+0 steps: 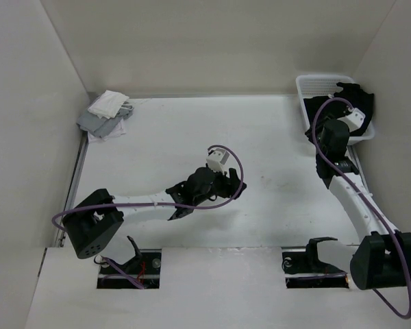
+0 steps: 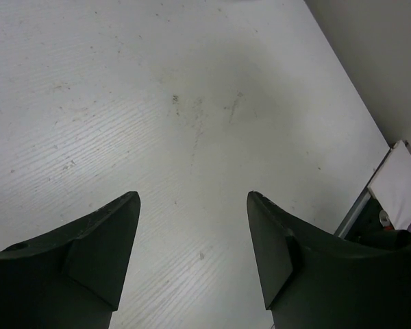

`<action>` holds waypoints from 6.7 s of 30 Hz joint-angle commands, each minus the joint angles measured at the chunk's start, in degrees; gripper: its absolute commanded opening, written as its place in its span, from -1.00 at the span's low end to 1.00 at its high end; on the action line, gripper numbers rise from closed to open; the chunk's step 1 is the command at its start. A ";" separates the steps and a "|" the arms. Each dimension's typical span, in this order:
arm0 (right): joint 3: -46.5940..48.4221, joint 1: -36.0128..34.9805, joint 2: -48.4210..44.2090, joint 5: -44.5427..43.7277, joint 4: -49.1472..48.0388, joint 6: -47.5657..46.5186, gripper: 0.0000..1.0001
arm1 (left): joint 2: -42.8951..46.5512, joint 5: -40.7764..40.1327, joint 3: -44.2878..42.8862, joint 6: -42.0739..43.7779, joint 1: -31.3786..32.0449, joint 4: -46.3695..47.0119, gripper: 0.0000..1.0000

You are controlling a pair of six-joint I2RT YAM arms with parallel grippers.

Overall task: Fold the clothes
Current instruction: Grab the tank top from the pile, then move the tank top to the center of the board, then flatten the tank top out

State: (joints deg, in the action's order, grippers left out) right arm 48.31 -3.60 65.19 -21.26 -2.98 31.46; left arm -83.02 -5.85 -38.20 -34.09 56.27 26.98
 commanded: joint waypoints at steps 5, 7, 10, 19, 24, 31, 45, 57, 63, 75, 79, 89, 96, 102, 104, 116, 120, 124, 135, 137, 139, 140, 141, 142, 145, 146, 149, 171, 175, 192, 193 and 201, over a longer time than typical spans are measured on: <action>5.55 2.93 5.37 -3.26 -0.88 0.26 -0.78 | 1.64 -0.39 1.63 1.74 -1.03 2.72 0.26; 7.22 4.08 7.75 -3.35 -0.45 0.61 -0.89 | 1.64 -0.39 1.89 1.74 -0.95 3.42 0.26; 13.45 6.88 15.20 -5.28 1.31 0.27 -0.91 | 2.95 -1.44 4.26 1.74 -1.12 7.01 0.23; 34.96 13.57 39.36 -5.20 5.87 -7.10 -0.06 | 3.05 -2.06 5.41 1.92 -3.31 8.00 0.17; 45.80 15.07 49.76 -5.20 10.01 -10.45 0.11 | 3.13 -1.54 5.85 1.83 -4.20 8.61 0.18; 52.76 16.38 57.68 -5.29 12.83 -12.57 0.06 | 0.50 -0.83 5.59 1.21 -4.81 9.49 0.18; 39.78 16.65 41.82 -8.19 -1.56 -8.97 -1.00 | -1.97 0.22 5.32 0.16 -4.90 11.33 0.18; 36.04 -3.88 1.81 3.21 -8.44 -5.97 -0.99 | 5.66 -0.48 7.17 -2.64 -8.05 10.64 0.17; 46.68 -20.07 -1.99 10.00 -6.25 -8.26 -0.97 | 16.82 -2.68 9.01 -7.91 -15.34 4.06 0.18; 11.66 -30.11 0.01 12.20 -15.81 6.92 -0.90 | 34.85 3.91 15.07 -12.59 -27.14 -7.11 0.24; 5.12 -33.18 12.74 15.45 -21.80 12.30 -0.93 | 37.85 3.04 17.19 -10.22 -27.93 -13.09 0.24; 11.17 -30.64 24.00 20.01 -19.79 12.40 -0.83 | 22.40 -1.09 16.23 -6.61 -17.29 -7.57 0.11; 18.76 -31.25 29.22 19.60 -9.77 9.50 0.00 | 12.37 -6.27 8.06 -3.89 -16.77 -1.59 0.10; 4.71 -31.34 17.10 14.32 -8.18 8.44 -0.11 | 4.29 -7.95 2.00 -4.94 -18.61 -0.44 0.02; -0.21 -31.43 13.14 13.70 -6.34 8.70 -0.51 | 0.52 -8.30 -1.51 -4.41 -19.92 -0.09 0.02; -20.36 -40.21 -0.67 9.48 -4.84 15.29 -0.53 | -29.91 6.98 -26.93 -6.61 -31.79 -0.35 -0.18; -23.08 -40.39 -3.40 8.60 -5.01 16.26 -0.24 | -30.35 8.65 -25.79 -6.08 -32.32 0.17 -0.18; -25.98 -40.39 -4.54 6.59 -4.49 18.45 -0.09 | -31.67 10.85 -25.88 -5.64 -31.45 0.70 -0.12; -29.85 -39.25 -6.47 4.56 -3.79 21.61 0.05 | -31.23 12.70 -23.15 -6.43 -30.21 2.99 -0.25; -30.73 -38.38 -7.35 3.77 -2.74 23.02 0.16 | -31.41 12.09 -22.89 -6.69 -30.12 2.55 -0.25; -30.91 -37.76 -8.32 3.24 -1.42 23.55 0.18 | -30.89 10.86 -21.84 -7.13 -30.47 2.46 -0.20; -31.00 -37.15 -9.11 2.46 -0.11 23.73 0.18 | -30.62 10.07 -21.31 -7.40 -30.74 2.63 -0.16; -31.00 -37.05 -9.38 2.10 0.34 23.73 0.18 | -30.18 8.93 -20.61 -7.40 -30.83 2.81 -0.13; -30.83 -36.79 -10.42 0.70 2.17 23.47 0.18 | -29.40 7.44 -19.91 -7.22 -30.92 2.90 -0.11; -29.95 -36.26 -10.78 -0.71 4.74 22.86 0.19 | -28.60 6.81 -19.55 -6.87 -30.83 2.99 -0.11; -29.77 -35.83 -10.52 -0.72 5.18 22.68 0.19 | -28.68 7.07 -19.64 -6.87 -30.74 2.99 -0.14; -29.77 -35.12 -10.17 -0.28 5.09 22.59 0.16 | -29.12 7.96 -19.90 -6.70 -30.21 3.25 -0.24; -6.33 -29.68 12.50 5.18 -0.62 12.76 -1.00 | -10.43 5.50 -11.47 -7.92 -29.51 -0.87 -0.98; 21.14 -24.58 20.57 7.53 1.21 3.01 -1.00 | 2.66 4.01 -10.15 -9.33 -32.58 -6.32 -1.00; 45.64 -25.55 24.79 10.00 16.26 -13.71 -0.68 | 47.32 -5.12 11.62 -16.71 -31.44 -28.11 -0.99; 45.47 -24.93 26.03 10.01 15.12 -13.45 -0.57 | 48.56 -6.01 14.18 -17.93 -31.44 -29.08 -0.99; 30.57 -26.67 34.49 9.65 6.61 -5.19 0.07 | 44.53 -5.75 21.93 -22.69 -32.76 -24.44 -0.98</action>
State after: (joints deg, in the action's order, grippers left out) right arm 87.05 -26.57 102.02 -12.19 6.42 22.41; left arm -37.82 -10.48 -16.71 -54.30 24.32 -1.93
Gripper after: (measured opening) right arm 0.533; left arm 0.033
